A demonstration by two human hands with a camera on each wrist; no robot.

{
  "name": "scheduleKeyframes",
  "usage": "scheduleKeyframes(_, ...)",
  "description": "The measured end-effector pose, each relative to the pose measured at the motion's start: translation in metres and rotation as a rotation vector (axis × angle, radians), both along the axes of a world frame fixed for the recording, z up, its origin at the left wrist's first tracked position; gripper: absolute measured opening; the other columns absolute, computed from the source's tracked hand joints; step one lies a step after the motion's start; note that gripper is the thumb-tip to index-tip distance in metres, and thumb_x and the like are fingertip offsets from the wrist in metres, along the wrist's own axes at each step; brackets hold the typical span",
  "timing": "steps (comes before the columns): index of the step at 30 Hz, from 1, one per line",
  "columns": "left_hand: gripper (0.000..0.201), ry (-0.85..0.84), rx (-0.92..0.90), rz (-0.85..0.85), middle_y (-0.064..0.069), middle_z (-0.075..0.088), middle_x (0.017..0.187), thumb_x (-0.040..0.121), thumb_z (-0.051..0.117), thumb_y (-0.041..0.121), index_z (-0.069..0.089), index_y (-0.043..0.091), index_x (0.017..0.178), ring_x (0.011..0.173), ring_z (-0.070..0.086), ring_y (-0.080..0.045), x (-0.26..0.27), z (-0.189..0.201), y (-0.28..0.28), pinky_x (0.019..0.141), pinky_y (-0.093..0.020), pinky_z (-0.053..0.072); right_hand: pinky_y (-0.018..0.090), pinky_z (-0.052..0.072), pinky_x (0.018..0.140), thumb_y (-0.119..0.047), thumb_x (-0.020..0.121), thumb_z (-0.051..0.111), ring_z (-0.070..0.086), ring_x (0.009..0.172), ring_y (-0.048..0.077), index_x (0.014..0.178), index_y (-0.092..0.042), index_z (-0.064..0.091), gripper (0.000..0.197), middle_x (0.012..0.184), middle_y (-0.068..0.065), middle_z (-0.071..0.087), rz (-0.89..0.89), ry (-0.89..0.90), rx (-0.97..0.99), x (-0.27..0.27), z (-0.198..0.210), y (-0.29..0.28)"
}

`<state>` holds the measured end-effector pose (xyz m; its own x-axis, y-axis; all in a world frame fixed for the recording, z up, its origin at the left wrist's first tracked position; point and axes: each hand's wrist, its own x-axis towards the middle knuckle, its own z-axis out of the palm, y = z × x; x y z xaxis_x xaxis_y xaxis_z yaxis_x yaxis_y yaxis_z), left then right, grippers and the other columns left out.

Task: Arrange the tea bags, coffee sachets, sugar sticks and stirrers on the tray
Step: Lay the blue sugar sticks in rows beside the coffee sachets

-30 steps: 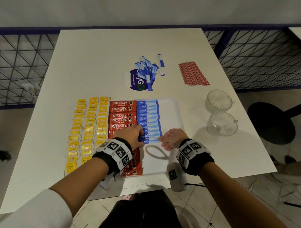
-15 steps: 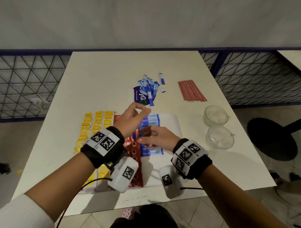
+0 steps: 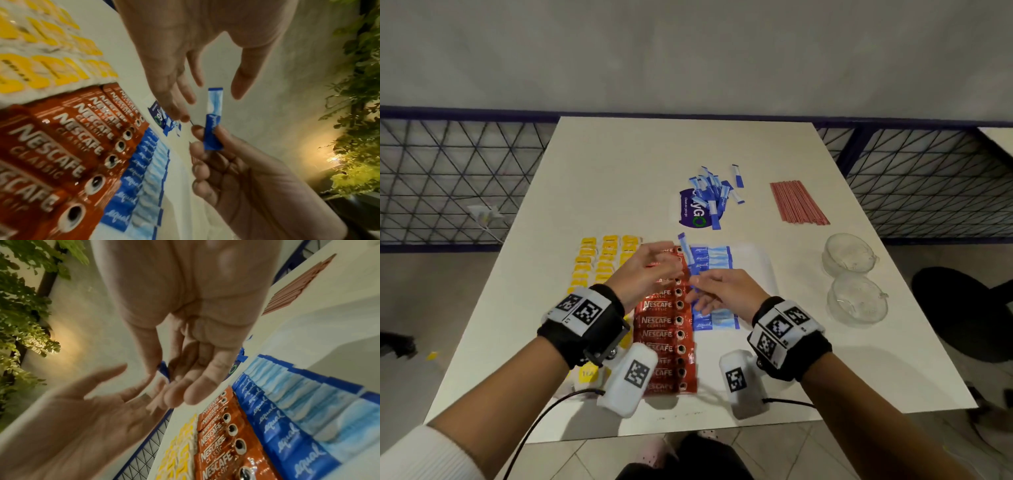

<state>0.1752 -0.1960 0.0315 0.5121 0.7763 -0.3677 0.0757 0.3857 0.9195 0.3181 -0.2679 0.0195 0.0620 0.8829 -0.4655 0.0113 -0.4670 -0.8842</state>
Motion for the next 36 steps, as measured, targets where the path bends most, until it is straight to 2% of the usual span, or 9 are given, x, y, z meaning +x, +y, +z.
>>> scheduleKeyframes(4, 0.007, 0.167, 0.065, -0.174, 0.004, 0.063, 0.076, 0.088, 0.06, 0.013, 0.065, 0.018, 0.084, 0.063, 0.06, -0.002, -0.003, -0.016, -0.008, 0.064, -0.015, 0.05, 0.019, 0.048, 0.057, -0.015, 0.098, 0.043, 0.056, 0.047, 0.006, 0.085, -0.008, 0.055, 0.019, 0.072, 0.01, 0.062, 0.029, 0.054, -0.027, -0.001, -0.002, -0.01)
scheduleKeyframes(10, 0.023, 0.259, 0.169, -0.231, 0.005, 0.063, 0.059, 0.085, 0.065, 0.022, 0.062, 0.016, 0.063, 0.064, 0.053, -0.013, 0.008, -0.027, -0.014, 0.067, -0.024, 0.043, 0.021, 0.046, 0.057, -0.024, 0.099, 0.04, 0.055, 0.047, 0.007, 0.082, -0.013, 0.06, 0.028, 0.057, -0.001, 0.064, 0.054, -0.01, -0.074, 0.001, -0.007, -0.025)
scheduleKeyframes(16, 0.019, 0.461, 0.24, -0.406, -0.004, 0.061, 0.07, 0.09, 0.059, 0.019, 0.054, 0.011, 0.074, 0.058, 0.059, -0.01, 0.019, -0.037, -0.018, 0.069, -0.027, 0.048, 0.024, 0.042, 0.057, -0.033, 0.091, 0.055, 0.051, 0.058, 0.013, 0.085, -0.017, 0.058, 0.018, 0.071, 0.0, 0.059, -0.134, -0.203, -0.087, 0.02, -0.017, -0.039)
scheduleKeyframes(18, 0.012, 0.606, 0.403, -0.51, -0.004, 0.06, 0.082, 0.09, 0.059, 0.021, 0.059, 0.009, 0.09, 0.076, 0.057, -0.017, 0.022, -0.04, -0.021, 0.075, -0.025, 0.046, 0.023, 0.043, 0.056, -0.029, 0.089, 0.06, 0.053, 0.058, 0.015, 0.093, -0.015, 0.058, 0.014, 0.073, 0.002, 0.059, -0.232, -0.142, -0.07, 0.026, -0.021, -0.042)
scheduleKeyframes(21, 0.024, 0.723, 0.525, -0.68, -0.003, 0.061, 0.095, 0.091, 0.057, 0.023, 0.063, 0.007, 0.109, 0.089, 0.055, -0.017, 0.026, -0.041, -0.027, 0.06, -0.016, 0.036, 0.019, 0.044, 0.052, -0.019, 0.086, 0.065, 0.055, 0.059, 0.014, 0.099, -0.014, 0.057, 0.016, 0.074, 0.003, 0.06, -0.264, -0.101, -0.071, 0.031, -0.028, -0.046)
scheduleKeyframes(25, 0.032, 0.774, 0.572, -0.788, -0.002, 0.065, 0.118, 0.091, 0.058, 0.025, 0.062, 0.014, 0.12, 0.107, 0.057, -0.014, 0.03, -0.047, -0.03, 0.078, -0.013, 0.034, 0.016, 0.045, 0.044, 0.001, 0.084, 0.063, 0.052, 0.043, 0.006, 0.077, -0.009, 0.056, 0.014, 0.061, 0.006, 0.056, -0.238, -0.096, -0.134, 0.036, -0.035, -0.048)
scheduleKeyframes(27, 0.035, 0.755, 0.536, -0.783, 0.001, 0.065, 0.114, 0.088, 0.062, 0.024, 0.06, 0.017, 0.122, 0.106, 0.058, -0.013, 0.029, -0.05, -0.028, 0.083, -0.013, 0.037, 0.016, 0.046, 0.043, 0.005, 0.083, 0.062, 0.051, 0.044, 0.009, 0.071, -0.008, 0.053, 0.019, 0.061, 0.008, 0.053, -0.203, -0.123, -0.199, 0.04, -0.037, -0.05)
scheduleKeyframes(31, 0.025, 0.731, 0.507, -0.856, 0.013, 0.051, 0.082, 0.083, 0.068, 0.022, 0.055, 0.022, 0.105, 0.08, 0.05, -0.006, 0.028, -0.052, -0.032, 0.063, -0.007, 0.035, 0.019, 0.048, 0.051, 0.007, 0.081, 0.062, 0.049, 0.053, 0.016, 0.065, -0.006, 0.055, 0.021, 0.063, 0.011, 0.054, -0.157, -0.17, -0.305, 0.049, -0.044, -0.055)
scheduleKeyframes(36, 0.026, 0.763, 0.576, -0.84, 0.001, 0.063, 0.102, 0.087, 0.062, 0.02, 0.05, 0.018, 0.11, 0.084, 0.055, -0.012, 0.029, -0.052, -0.037, 0.073, -0.019, 0.043, 0.017, 0.05, 0.052, 0.007, 0.078, 0.067, 0.056, 0.045, 0.009, 0.067, -0.004, 0.054, 0.02, 0.063, 0.013, 0.059, -0.162, -0.166, -0.307, 0.057, -0.055, -0.061)
